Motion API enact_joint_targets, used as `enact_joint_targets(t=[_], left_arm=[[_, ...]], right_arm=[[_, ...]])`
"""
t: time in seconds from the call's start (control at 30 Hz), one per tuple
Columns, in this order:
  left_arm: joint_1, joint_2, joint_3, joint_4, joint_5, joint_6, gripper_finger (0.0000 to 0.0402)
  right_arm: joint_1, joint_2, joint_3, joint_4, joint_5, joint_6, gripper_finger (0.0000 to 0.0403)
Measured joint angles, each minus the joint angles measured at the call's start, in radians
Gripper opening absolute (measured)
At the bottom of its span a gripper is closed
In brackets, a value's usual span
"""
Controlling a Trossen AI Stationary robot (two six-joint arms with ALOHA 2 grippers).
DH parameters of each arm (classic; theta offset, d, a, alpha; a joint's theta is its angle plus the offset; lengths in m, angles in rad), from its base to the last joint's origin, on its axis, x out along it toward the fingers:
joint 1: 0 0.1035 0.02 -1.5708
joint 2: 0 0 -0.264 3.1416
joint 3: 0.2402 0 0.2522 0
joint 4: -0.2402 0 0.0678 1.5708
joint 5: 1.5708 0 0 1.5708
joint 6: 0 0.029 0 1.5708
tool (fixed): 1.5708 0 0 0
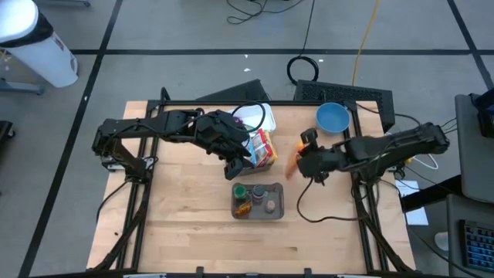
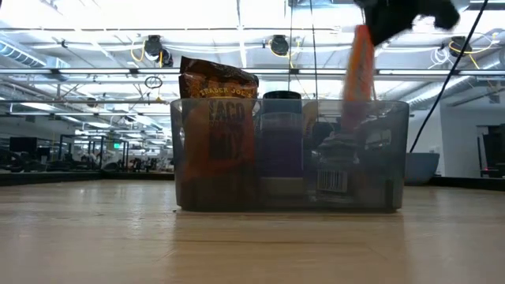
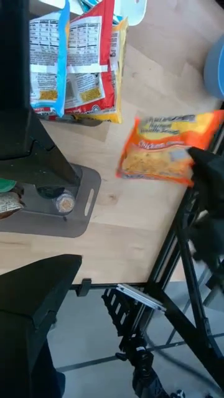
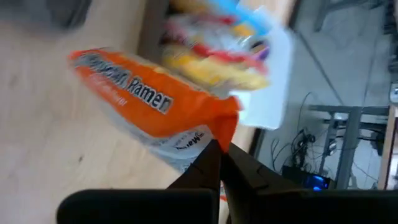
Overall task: Pick & Place Food Item
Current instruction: Put the orange noodle pack into the top black bin
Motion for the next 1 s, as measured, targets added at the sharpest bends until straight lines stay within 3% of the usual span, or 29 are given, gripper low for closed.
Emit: enact_joint_targets(t=[0.4,0.67,1.0], left_arm=[[0.01,0.0,0.0,0.033,-0.002,0.021,0.0198],[0.013,0.0,0.0,0.191,-0.001,0.041,0.0198],[0.012,0.0,0.0,0.282,0.106,-0.009,0.0198]], right_arm=[[-0.013,-0.017,0.294,-0.038,-0.281,0.31,0.0],[-0.07,-0.016,0.344,-0.029,-0.527,0.594,0.0],[-0.055,-0.012,0.344,0.13,-0.635,0.75,0.0]])
